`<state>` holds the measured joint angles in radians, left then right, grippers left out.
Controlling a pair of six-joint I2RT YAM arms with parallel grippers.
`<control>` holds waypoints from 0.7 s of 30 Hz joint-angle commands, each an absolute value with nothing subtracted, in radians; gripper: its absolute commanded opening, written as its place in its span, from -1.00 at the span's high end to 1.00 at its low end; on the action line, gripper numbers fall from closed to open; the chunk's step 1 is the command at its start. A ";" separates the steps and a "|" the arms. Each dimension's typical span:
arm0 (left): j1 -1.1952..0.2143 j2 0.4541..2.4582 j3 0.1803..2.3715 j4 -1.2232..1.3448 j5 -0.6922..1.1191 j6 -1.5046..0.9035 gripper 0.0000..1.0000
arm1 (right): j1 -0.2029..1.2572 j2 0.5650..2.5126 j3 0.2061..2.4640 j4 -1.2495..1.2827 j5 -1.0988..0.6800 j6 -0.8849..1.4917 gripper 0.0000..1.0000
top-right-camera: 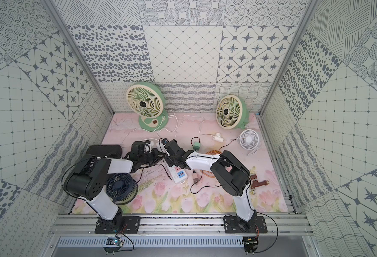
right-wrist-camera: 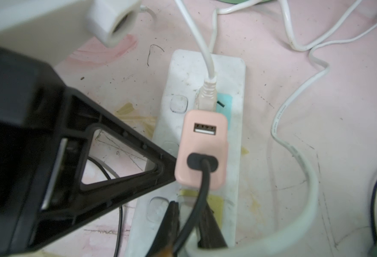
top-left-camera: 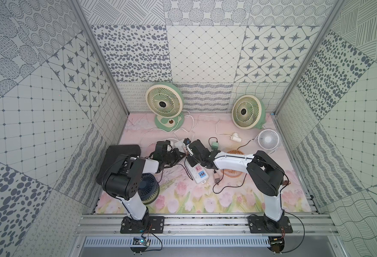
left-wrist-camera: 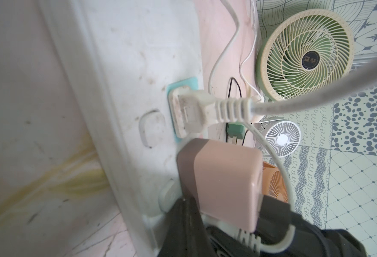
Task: Unplug the desk fan from the power strip
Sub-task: Remove the plug from the socket.
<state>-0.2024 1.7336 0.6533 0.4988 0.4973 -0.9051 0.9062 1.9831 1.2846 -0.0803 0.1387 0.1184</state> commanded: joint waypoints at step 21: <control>-0.202 1.735 0.641 0.385 0.453 -0.879 1.00 | 0.827 1.944 1.253 0.053 -0.022 0.242 0.95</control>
<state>-0.2024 1.7336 0.6521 0.5018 0.4961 -0.9051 0.8448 1.9770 1.2621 -0.0422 0.0307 0.2043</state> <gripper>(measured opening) 0.063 0.167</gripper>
